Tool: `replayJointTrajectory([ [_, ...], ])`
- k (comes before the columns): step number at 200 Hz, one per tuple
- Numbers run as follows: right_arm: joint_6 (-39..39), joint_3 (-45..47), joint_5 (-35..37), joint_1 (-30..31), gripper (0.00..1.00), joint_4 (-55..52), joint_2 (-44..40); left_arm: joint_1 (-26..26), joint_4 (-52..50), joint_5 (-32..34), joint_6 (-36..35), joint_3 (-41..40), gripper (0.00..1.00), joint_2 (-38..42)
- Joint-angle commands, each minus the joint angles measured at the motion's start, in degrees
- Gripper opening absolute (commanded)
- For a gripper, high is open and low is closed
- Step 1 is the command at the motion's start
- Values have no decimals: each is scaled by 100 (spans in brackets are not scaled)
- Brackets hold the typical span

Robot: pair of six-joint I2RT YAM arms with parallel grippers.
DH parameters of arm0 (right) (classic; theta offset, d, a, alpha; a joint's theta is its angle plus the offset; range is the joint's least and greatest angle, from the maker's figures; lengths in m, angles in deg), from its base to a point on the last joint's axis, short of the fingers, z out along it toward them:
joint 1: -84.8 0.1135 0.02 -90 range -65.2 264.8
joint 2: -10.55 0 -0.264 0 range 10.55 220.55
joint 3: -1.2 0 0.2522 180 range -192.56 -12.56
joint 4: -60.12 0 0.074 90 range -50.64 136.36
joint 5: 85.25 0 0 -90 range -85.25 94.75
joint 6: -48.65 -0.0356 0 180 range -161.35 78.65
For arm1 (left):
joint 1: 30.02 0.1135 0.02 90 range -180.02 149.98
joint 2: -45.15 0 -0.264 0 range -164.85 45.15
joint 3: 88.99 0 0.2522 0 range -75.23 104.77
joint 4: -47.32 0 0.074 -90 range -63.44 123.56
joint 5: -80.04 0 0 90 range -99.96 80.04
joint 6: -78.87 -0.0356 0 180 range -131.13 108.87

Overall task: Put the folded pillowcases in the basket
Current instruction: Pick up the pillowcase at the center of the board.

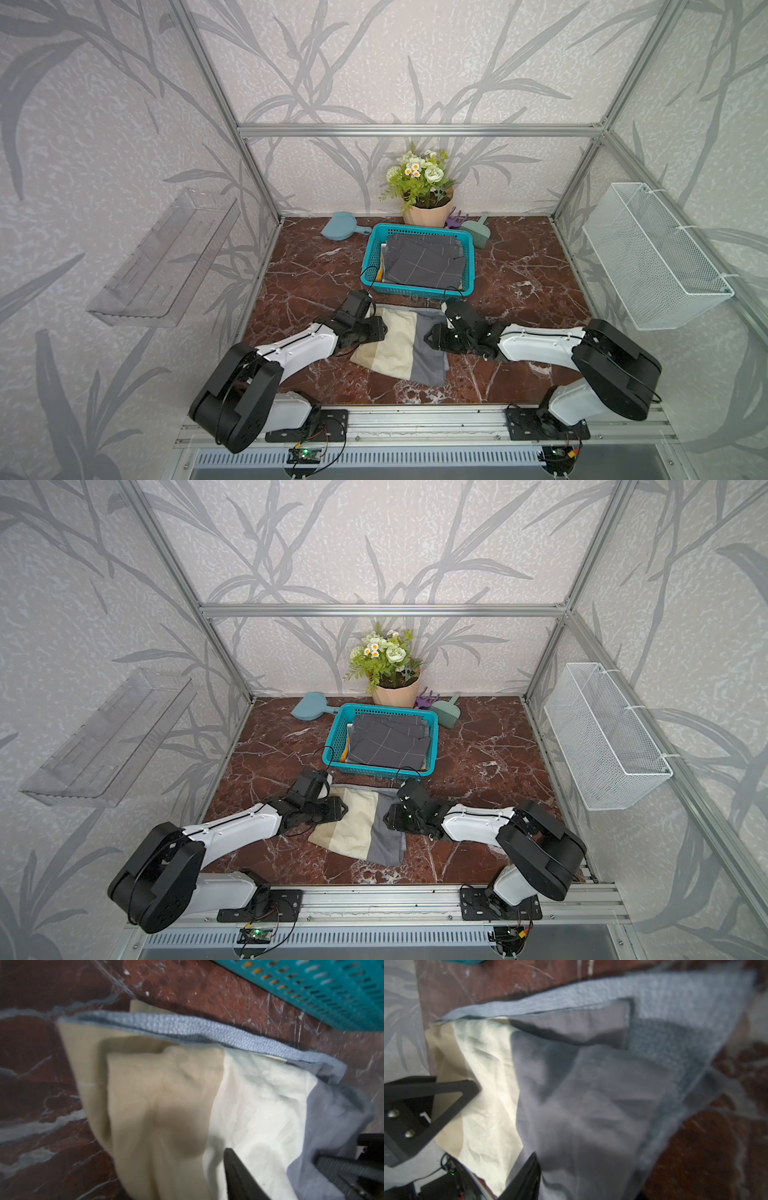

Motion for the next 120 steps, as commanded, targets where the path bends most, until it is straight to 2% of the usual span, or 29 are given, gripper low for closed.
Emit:
replayJointTrajectory([
  [1,35,-21,63,99,19,-536,172,-117,-143,-137,109,-76,15,-52],
  [9,37,-30,88,108,7,-558,182,-144,-168,-96,128,-66,0,-52],
  [14,45,-38,99,110,0,-578,179,-163,-186,-67,136,-58,0,-39],
  [64,325,-359,365,172,0,-1340,-194,-348,-522,78,216,158,0,485],
  [120,786,-1112,699,231,0,-2665,-1407,-525,-1021,-191,216,921,0,1283],
])
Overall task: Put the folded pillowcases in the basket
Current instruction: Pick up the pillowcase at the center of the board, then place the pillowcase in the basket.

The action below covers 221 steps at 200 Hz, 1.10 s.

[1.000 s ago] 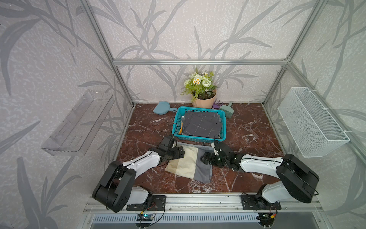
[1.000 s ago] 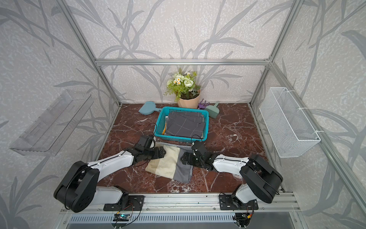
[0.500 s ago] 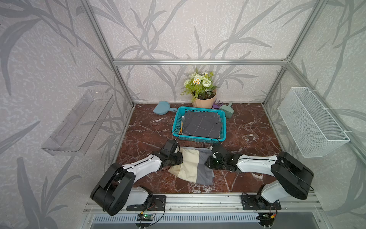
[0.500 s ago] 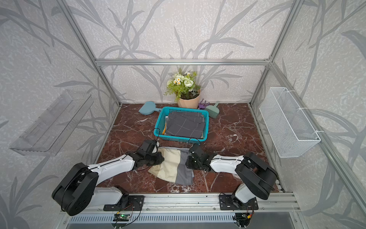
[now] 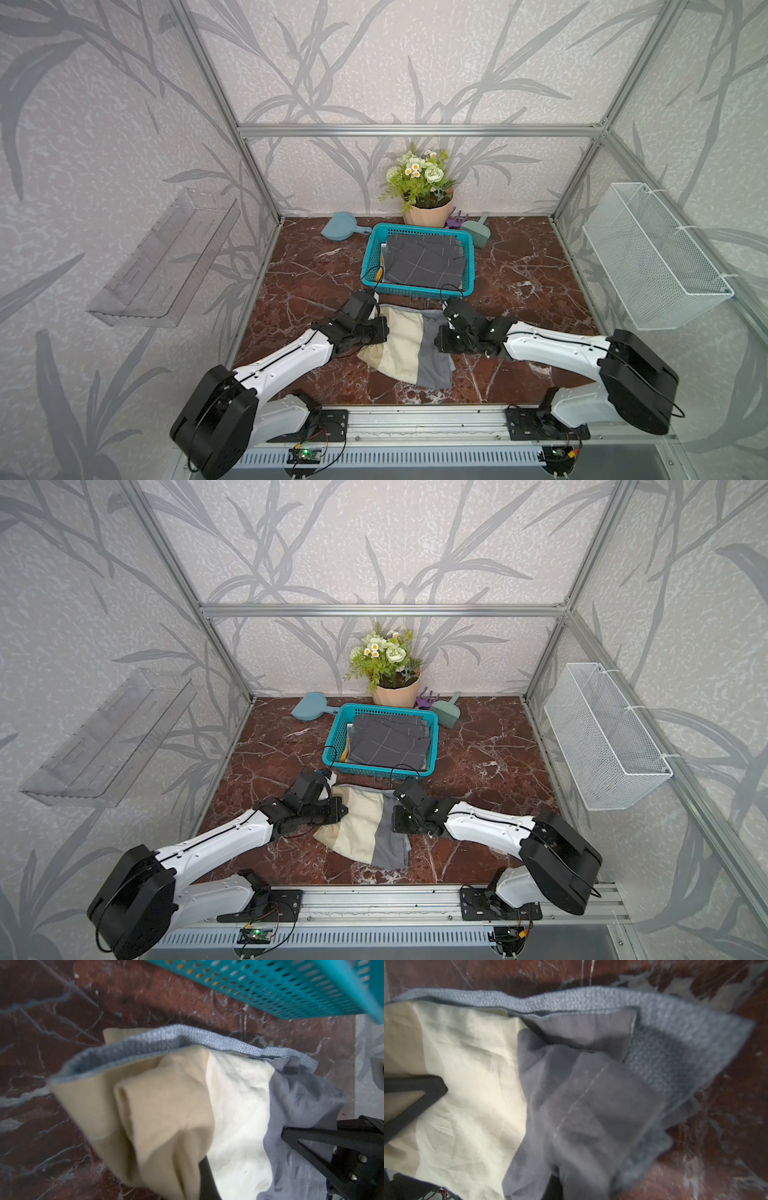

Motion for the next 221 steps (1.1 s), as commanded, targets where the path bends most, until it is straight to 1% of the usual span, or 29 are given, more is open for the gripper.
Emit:
replayJointTrajectory([
  [1,320,-432,246,39,0,-794,-555,-82,-309,-106,13,524,0,333],
  [31,559,-976,200,39,0,-1297,-1009,-215,-461,-318,-3,1127,0,541],
  [50,659,-1366,312,39,0,-1551,-1161,-240,-563,-336,-69,1638,0,584],
  [56,882,-1502,369,39,0,-1605,-1198,-239,-604,-324,-94,1825,0,563],
  [77,1224,-2052,582,7,0,-1877,-1197,-242,-633,-192,-236,2478,0,465],
  [95,1574,-2608,642,-181,0,-2132,-1019,-223,-585,128,-436,2960,0,325],
  [109,1814,-2967,604,-461,0,-2267,-827,-171,-597,402,-649,3356,0,83],
  [122,1978,-3211,450,-809,0,-2200,-647,-48,-456,486,-802,3604,0,-206],
  [138,2102,-3436,165,-1249,0,-2019,-393,209,-97,378,-900,3738,0,-598],
  [170,2285,-3912,-62,-1885,0,-1683,234,715,838,329,-1057,3699,0,-1255],
  [194,2387,-4154,-149,-2201,0,-1494,748,1064,1239,15,-1073,3825,0,-1898],
  [221,2438,-4266,-173,-2464,0,-1281,1302,1230,1495,-138,-1197,3977,0,-2589],
])
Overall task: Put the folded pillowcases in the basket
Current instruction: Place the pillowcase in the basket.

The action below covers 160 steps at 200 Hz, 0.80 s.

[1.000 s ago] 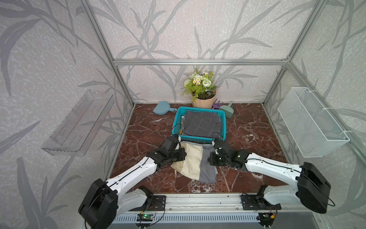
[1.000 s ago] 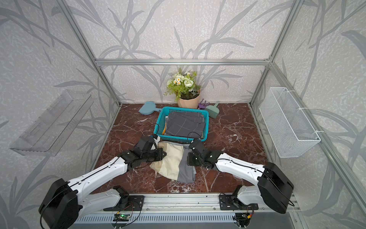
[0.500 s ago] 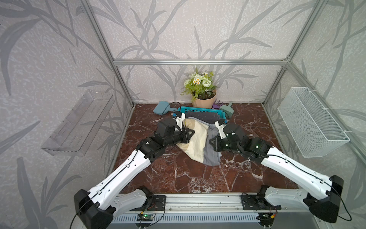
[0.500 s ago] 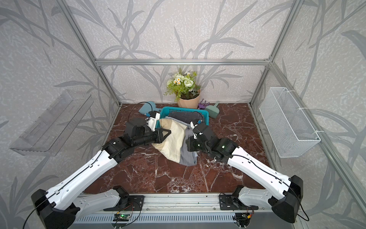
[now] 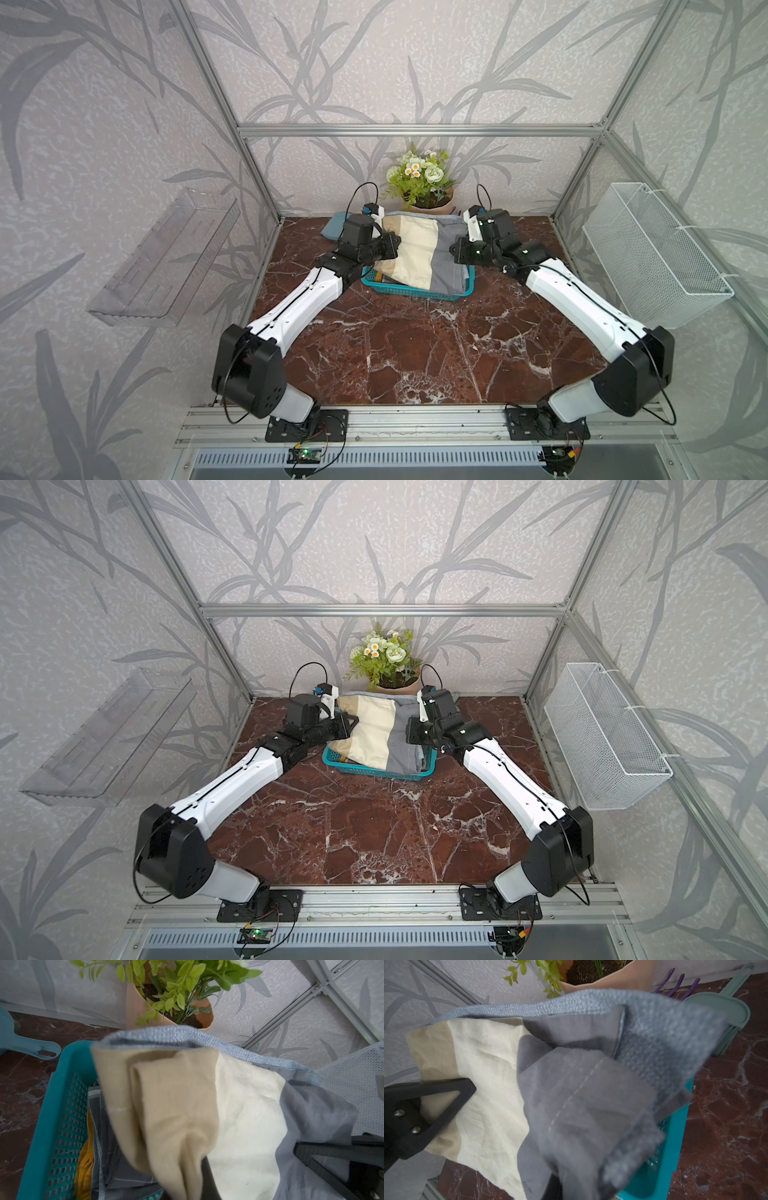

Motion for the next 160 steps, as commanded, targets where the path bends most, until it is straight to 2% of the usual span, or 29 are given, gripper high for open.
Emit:
replayJointTrajectory([
  [1,188,-228,-76,-242,0,235,357,185,641,-97,-239,280,0,-452],
  [52,206,-489,-169,-523,0,491,1429,425,774,-292,-333,508,0,-1535],
  [95,240,-722,-84,-590,0,581,2141,611,897,-326,-381,541,0,-2124],
  [115,228,-798,44,-634,7,642,2347,669,871,-217,-464,577,0,-2310],
  [123,200,-861,99,-647,14,603,2387,691,853,-188,-482,596,7,-2380],
  [130,181,-908,177,-656,25,552,2409,709,811,-170,-491,640,15,-2430],
  [143,179,-904,279,-648,36,574,2372,718,718,-91,-525,717,41,-2456],
  [150,188,-877,344,-650,41,602,2328,723,687,-35,-538,734,49,-2437],
  [160,229,-857,395,-649,55,640,2256,723,648,46,-550,768,63,-2384],
])
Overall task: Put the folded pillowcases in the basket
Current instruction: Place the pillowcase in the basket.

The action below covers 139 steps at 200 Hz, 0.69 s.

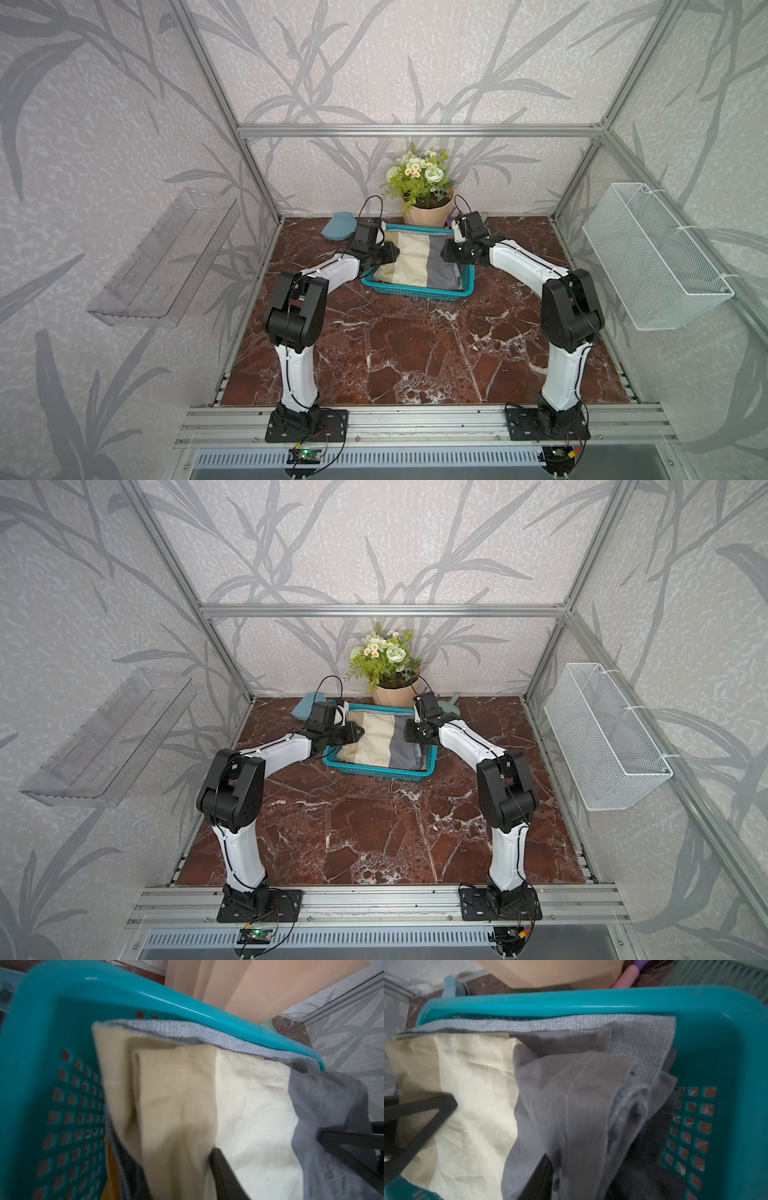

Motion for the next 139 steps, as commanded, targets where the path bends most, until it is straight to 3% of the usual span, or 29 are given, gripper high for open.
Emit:
replayJointTrajectory([
  [1,93,-160,411,-87,57,46,-183,117,-52,373,-142,275,64,27],
  [12,163,-153,459,-79,73,44,-314,120,-15,490,-107,272,71,130],
  [30,271,-87,547,-26,79,150,-649,120,24,595,-37,318,82,342],
  [36,289,-44,598,15,85,218,-772,120,18,616,-19,360,83,418],
  [62,503,-28,636,237,87,377,-1161,103,14,781,133,549,83,769],
  [72,570,-20,546,332,81,438,-1205,98,0,765,225,645,78,845],
  [81,572,-11,434,404,71,508,-1190,87,-16,655,272,759,67,856],
  [98,498,-27,303,480,17,557,-1018,5,-24,464,363,937,31,809],
  [107,416,-49,265,482,0,570,-871,-57,52,361,393,964,11,752],
  [113,360,-98,243,486,0,538,-745,-100,95,317,414,971,0,696],
  [139,237,-420,251,485,0,252,-113,-244,200,229,433,886,0,397],
])
